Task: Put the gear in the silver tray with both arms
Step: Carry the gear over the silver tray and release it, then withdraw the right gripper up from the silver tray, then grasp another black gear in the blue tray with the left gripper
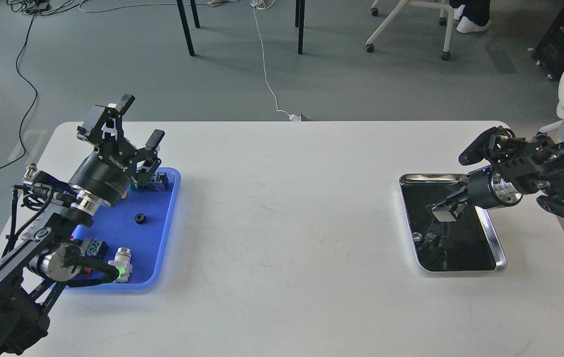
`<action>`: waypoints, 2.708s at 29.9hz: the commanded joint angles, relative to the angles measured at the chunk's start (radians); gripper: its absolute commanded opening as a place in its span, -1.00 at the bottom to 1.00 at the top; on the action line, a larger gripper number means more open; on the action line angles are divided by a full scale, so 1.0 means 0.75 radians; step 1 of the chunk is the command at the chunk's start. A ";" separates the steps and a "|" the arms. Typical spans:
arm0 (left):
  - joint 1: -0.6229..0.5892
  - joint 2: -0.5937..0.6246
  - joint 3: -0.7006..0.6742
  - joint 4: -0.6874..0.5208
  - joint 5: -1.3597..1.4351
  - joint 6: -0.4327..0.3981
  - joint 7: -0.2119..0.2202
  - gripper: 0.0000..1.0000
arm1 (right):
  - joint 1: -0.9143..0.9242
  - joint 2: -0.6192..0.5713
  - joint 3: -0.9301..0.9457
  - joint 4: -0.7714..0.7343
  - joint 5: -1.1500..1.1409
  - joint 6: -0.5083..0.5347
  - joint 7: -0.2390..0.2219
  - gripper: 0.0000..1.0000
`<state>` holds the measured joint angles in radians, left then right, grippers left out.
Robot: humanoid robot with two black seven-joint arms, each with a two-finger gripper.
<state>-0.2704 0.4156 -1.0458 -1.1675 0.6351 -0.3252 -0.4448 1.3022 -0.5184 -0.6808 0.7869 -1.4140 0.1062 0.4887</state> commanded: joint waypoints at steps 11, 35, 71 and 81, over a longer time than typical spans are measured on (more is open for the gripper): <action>0.003 0.002 0.000 0.000 -0.002 0.012 -0.008 0.96 | -0.425 -0.043 0.823 0.170 0.889 0.018 0.000 0.95; -0.353 0.640 0.531 -0.139 1.756 -0.209 -0.058 0.95 | -0.830 0.094 1.302 0.229 1.644 0.245 0.000 0.97; -0.621 0.405 0.924 0.258 2.062 -0.113 -0.058 0.15 | -0.830 0.084 1.317 0.229 1.644 0.247 0.000 0.97; -0.621 0.405 0.928 0.262 2.062 -0.115 -0.058 -0.23 | -0.830 0.082 1.317 0.229 1.642 0.247 0.000 0.97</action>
<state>-0.7363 0.7195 -0.3512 -0.9727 2.1817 -0.4101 -0.4887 0.6795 -0.4559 0.3069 0.9587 -0.1822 0.2916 0.4888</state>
